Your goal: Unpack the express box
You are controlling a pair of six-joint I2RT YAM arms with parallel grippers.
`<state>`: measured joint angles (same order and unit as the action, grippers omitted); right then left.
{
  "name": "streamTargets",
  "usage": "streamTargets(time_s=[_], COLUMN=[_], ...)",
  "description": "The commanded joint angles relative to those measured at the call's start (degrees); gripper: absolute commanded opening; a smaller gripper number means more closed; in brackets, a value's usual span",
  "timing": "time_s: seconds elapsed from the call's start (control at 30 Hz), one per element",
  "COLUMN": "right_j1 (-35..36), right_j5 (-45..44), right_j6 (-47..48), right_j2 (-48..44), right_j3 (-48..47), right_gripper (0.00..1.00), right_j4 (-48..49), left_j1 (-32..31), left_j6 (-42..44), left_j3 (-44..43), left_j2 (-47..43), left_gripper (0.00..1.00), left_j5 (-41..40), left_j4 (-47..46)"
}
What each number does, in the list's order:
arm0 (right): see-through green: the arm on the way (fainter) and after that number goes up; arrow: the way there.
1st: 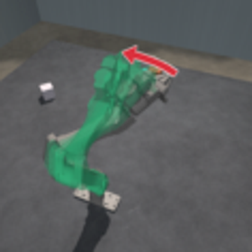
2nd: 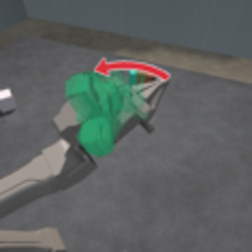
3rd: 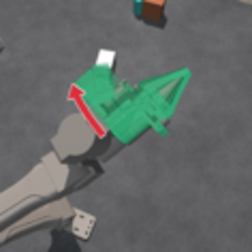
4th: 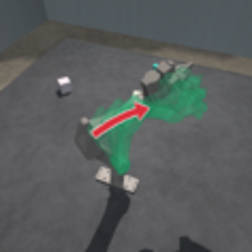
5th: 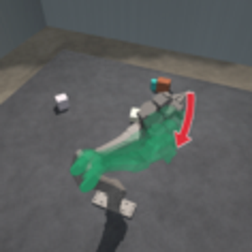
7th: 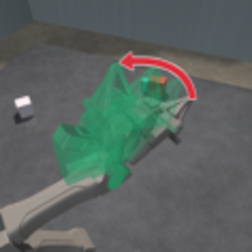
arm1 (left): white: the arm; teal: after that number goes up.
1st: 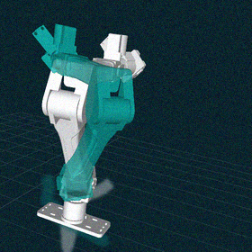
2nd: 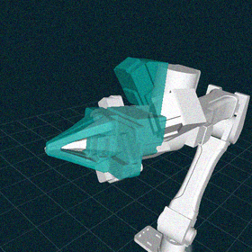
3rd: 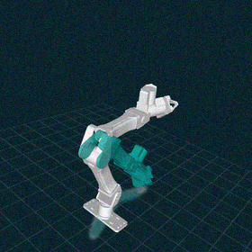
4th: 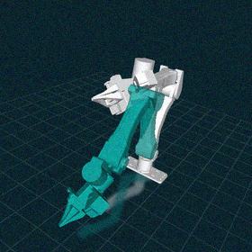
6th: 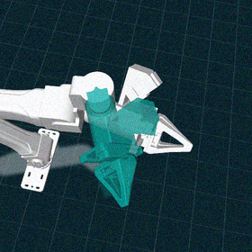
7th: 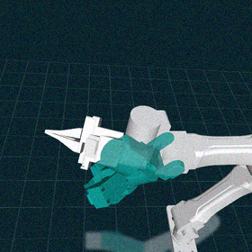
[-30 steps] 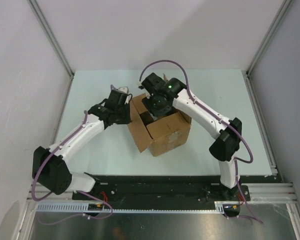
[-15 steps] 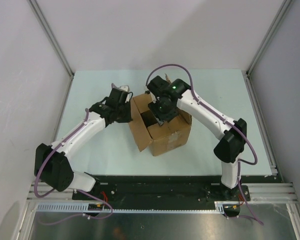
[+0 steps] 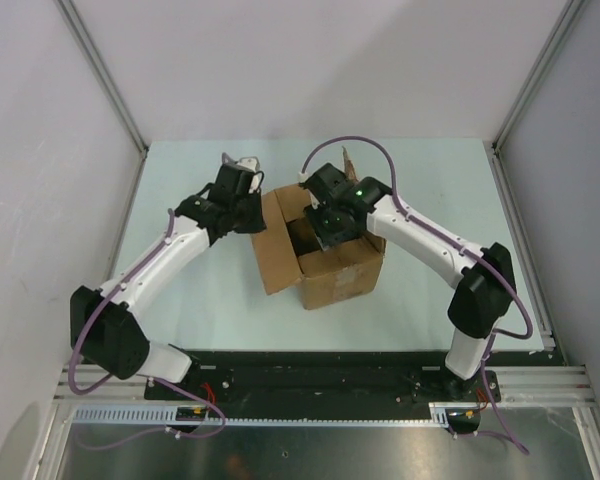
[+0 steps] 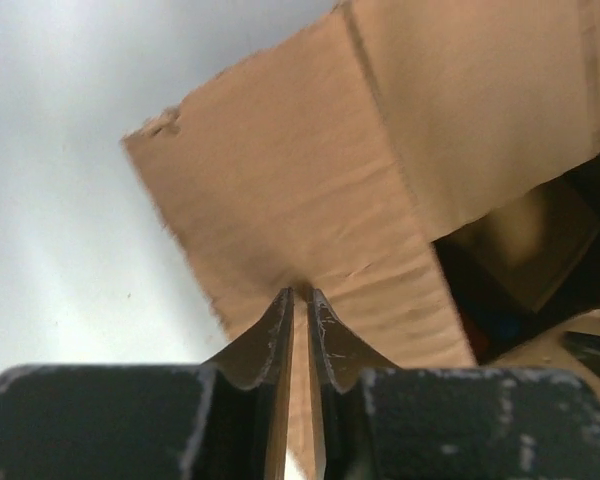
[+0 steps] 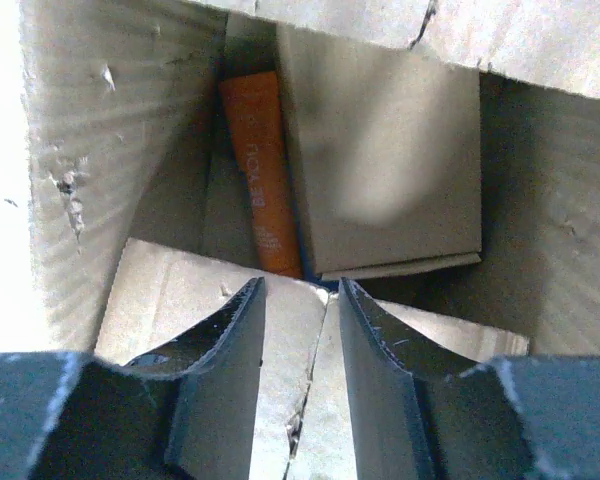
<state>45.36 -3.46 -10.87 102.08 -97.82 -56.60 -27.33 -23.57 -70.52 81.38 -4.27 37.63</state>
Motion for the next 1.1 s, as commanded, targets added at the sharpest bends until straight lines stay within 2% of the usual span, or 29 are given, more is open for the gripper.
streamTargets(time_s=[0.0, 0.17, 0.33, 0.5, 0.7, 0.8, 0.97, 1.07], right_j1=[-0.3, -1.9, -2.7, -3.4, -7.0, -9.2, -11.3, -13.0], right_j5=[-2.2, -2.5, -4.4, -8.0, -15.3, -15.3, -17.0, -15.5], right_j6=[-1.8, -4.0, -7.1, -6.4, -9.3, -9.0, -9.7, -9.7], right_j2=[-2.2, -10.4, -18.8, -25.3, -28.6, -30.4, -28.7, -28.0], right_j3=[2.0, 8.9, 17.7, 20.9, 24.3, 26.4, 27.8, 29.3], right_gripper=[0.38, 0.32, 0.22, 0.22, 0.29, 0.40, 0.41, 0.50], right_j4=[7.6, 17.0, 25.6, 27.4, 26.0, 27.4, 26.4, 27.7], left_j1=[0.1, -0.5, -3.4, -6.7, -9.8, -12.0, -13.6, -14.9], left_j6=[3.6, 4.9, 3.8, 4.7, 6.4, 9.1, 9.2, 10.6], left_j3=[-6.6, -9.0, -10.4, -12.7, -14.4, -13.5, -10.2, -8.0], left_j2=[-2.9, -3.4, 0.5, 3.6, 7.8, 9.0, 9.7, 9.7], left_gripper=[0.17, 0.22, 0.18, 0.18, 0.18, 0.18, 0.17, 0.18], left_j5=[3.6, 12.1, 13.2, 12.7, 13.6, 10.8, 6.6, 0.0], left_j4=[-3.5, -7.8, -8.6, -9.1, -9.2, -9.2, -9.2, -10.6])
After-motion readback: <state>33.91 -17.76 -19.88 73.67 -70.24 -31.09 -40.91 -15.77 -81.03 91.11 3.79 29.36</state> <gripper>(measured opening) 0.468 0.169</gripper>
